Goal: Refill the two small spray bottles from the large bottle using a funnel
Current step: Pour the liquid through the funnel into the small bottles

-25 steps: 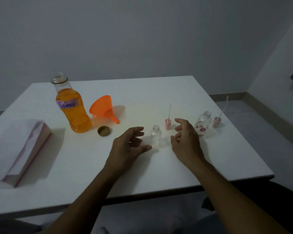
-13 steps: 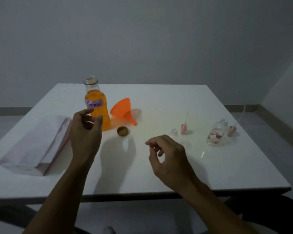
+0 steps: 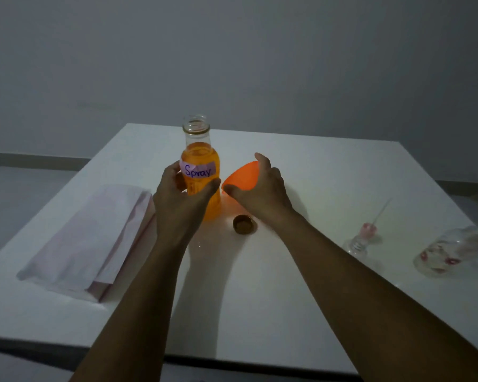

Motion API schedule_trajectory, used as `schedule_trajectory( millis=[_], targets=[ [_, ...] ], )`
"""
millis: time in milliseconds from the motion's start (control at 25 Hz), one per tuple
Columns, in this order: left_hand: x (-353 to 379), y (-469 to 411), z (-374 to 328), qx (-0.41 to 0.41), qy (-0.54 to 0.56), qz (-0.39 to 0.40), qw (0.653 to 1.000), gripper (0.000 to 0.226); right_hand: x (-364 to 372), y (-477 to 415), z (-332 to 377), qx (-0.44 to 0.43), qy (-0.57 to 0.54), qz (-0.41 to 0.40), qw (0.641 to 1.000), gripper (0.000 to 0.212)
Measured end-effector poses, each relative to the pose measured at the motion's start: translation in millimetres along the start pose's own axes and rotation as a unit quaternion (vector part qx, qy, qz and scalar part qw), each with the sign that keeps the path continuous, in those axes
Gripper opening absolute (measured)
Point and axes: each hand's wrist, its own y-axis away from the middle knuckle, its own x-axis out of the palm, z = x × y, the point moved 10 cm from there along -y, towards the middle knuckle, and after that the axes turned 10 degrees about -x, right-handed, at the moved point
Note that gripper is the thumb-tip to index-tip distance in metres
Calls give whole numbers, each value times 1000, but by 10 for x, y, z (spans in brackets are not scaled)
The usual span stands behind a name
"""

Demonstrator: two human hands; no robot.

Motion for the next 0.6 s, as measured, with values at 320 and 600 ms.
schedule_trajectory(
  millis=[320,600],
  targets=[
    [-228,44,-218,42,-5,-49,998,69,-269,33,267,-61,-49,-39,996,94],
    [-247,446,-509,102,31,8,994,61,-1542,802,387,-91,-129,-143,977,106]
  ],
)
